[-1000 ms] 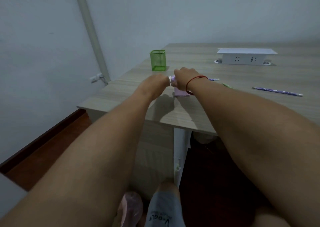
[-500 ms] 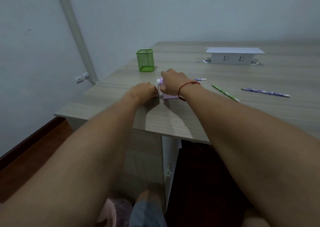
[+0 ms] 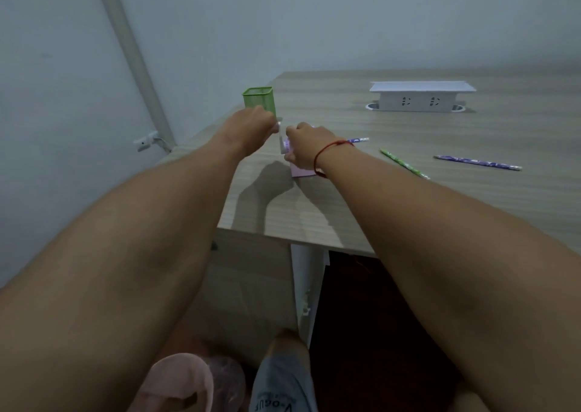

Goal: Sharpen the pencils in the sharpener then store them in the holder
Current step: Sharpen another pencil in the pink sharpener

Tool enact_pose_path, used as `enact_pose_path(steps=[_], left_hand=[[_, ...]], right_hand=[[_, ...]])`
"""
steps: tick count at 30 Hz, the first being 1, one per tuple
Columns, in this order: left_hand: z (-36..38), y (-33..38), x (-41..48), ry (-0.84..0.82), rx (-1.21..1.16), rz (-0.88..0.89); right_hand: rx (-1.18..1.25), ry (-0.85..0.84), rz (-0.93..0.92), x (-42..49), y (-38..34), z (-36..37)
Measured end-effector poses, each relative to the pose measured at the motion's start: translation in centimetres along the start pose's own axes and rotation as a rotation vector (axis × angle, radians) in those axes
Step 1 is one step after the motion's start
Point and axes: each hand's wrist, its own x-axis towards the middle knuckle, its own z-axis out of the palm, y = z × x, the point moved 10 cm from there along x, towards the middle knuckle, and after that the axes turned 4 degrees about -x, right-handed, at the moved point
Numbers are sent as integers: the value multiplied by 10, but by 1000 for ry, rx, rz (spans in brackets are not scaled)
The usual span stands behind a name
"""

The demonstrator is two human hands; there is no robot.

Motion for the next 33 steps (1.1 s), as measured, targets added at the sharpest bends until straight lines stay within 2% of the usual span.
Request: enact_pose_path(steps=[9,14,18,25,33], left_hand=[[-7,26,-42,33,-43,-31],[15,32,-57,-34,-178,-89],[41,23,-54,-150,-223,-149],[71,9,-33,-274,-198,-133],[54,-10,3,-215,-94,-93]], right_hand=[[-14,-9,38,-4,-5,-2],[-4,-14,69,-2,-4,0],[20,-10,82,-1,-2,3],[44,-14,17,2,-4,4],[47,-11,-34,5,0,5]])
